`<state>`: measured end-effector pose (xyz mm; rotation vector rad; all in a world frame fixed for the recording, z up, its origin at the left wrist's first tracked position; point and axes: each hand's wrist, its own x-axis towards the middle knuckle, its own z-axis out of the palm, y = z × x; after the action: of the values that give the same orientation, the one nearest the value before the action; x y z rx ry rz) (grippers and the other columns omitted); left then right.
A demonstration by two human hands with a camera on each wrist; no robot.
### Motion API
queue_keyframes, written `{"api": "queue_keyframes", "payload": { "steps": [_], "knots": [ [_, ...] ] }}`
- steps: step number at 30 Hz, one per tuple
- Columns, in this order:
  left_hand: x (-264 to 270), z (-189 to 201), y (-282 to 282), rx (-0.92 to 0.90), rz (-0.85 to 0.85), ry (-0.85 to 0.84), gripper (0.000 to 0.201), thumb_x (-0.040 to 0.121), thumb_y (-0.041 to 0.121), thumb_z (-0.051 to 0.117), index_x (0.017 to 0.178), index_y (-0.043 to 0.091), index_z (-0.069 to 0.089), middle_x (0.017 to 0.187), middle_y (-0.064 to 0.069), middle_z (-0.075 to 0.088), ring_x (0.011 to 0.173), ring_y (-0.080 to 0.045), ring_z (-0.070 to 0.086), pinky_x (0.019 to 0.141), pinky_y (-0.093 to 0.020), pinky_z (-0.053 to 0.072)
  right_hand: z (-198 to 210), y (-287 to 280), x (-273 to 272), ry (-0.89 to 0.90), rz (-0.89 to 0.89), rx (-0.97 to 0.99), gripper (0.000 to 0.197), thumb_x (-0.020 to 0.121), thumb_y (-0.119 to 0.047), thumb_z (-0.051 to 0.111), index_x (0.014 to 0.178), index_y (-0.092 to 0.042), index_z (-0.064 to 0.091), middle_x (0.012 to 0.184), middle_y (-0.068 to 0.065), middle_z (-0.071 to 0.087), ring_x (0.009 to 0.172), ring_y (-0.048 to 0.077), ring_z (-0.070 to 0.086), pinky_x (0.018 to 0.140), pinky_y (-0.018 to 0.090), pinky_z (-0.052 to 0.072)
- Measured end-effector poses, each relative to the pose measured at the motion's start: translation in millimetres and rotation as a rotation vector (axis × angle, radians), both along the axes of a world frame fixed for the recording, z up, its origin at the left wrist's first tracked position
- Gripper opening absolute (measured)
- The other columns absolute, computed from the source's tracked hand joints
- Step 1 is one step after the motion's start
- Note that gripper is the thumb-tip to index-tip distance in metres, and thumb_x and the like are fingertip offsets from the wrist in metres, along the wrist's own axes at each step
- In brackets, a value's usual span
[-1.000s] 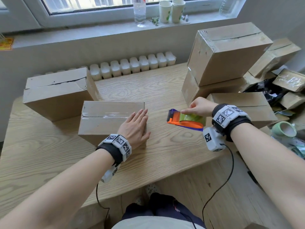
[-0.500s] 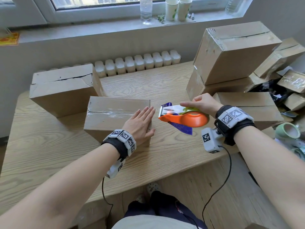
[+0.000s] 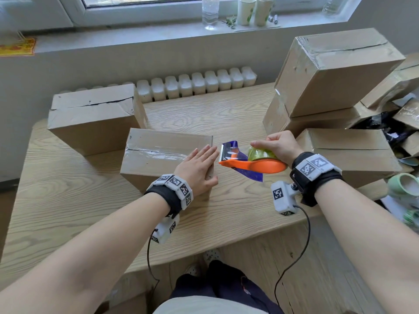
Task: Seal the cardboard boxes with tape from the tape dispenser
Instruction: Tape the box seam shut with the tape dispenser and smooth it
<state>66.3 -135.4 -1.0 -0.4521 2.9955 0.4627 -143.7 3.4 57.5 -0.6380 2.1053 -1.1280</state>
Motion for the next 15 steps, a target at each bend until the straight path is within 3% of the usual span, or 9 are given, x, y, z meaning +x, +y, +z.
{"api": "queue_keyframes", "payload": {
  "steps": [4,8,12,15],
  "knots": [
    [0.3,-1.0,0.1,-0.014,-0.012,-0.02,0.084,0.077,0.058,0.018,0.151,0.02,0.006,0.158,0.006,0.002,0.144,-0.006,-0.005,0.118,-0.028,-0.007,-2.7,-2.3,-1.1,0.001,0.007,-0.021,0.042,0.071,-0.024,0.082,0.046,-0.014,0.05,0.036,-0.012,0.048,0.036,0.0,0.043,0.041,0.014,0.036],
    [0.5,-0.7,0.7,-0.026,-0.01,-0.027,0.08,0.08,0.054,0.021,0.151,0.019,0.003,0.158,0.006,0.0,0.144,-0.007,-0.007,0.118,-0.029,-0.006,-4.0,-2.5,-3.1,0.006,0.013,-0.023,0.04,0.072,-0.025,0.081,0.047,-0.014,0.051,0.038,-0.012,0.051,0.037,0.0,0.046,0.041,0.013,0.037],
    [0.7,-2.9,1.2,-0.051,-0.015,-0.029,0.086,0.074,0.058,0.009,0.151,0.019,0.004,0.158,0.005,0.0,0.144,-0.008,-0.007,0.117,-0.028,-0.008,-6.8,2.3,-6.0,-0.017,0.015,-0.005,0.035,0.073,-0.024,0.08,0.055,-0.007,0.056,0.041,-0.009,0.052,0.037,0.002,0.046,0.041,0.014,0.037],
    [0.4,-4.5,1.9,-0.062,-0.017,-0.023,0.086,0.075,0.058,0.009,0.151,0.018,0.004,0.158,0.003,0.0,0.144,-0.009,-0.007,0.118,-0.029,-0.007,-8.9,8.4,-11.5,-0.01,0.049,0.057,0.032,0.073,-0.025,0.08,0.06,-0.002,0.062,0.044,-0.005,0.055,0.038,0.003,0.048,0.042,0.015,0.038]
  ]
}}
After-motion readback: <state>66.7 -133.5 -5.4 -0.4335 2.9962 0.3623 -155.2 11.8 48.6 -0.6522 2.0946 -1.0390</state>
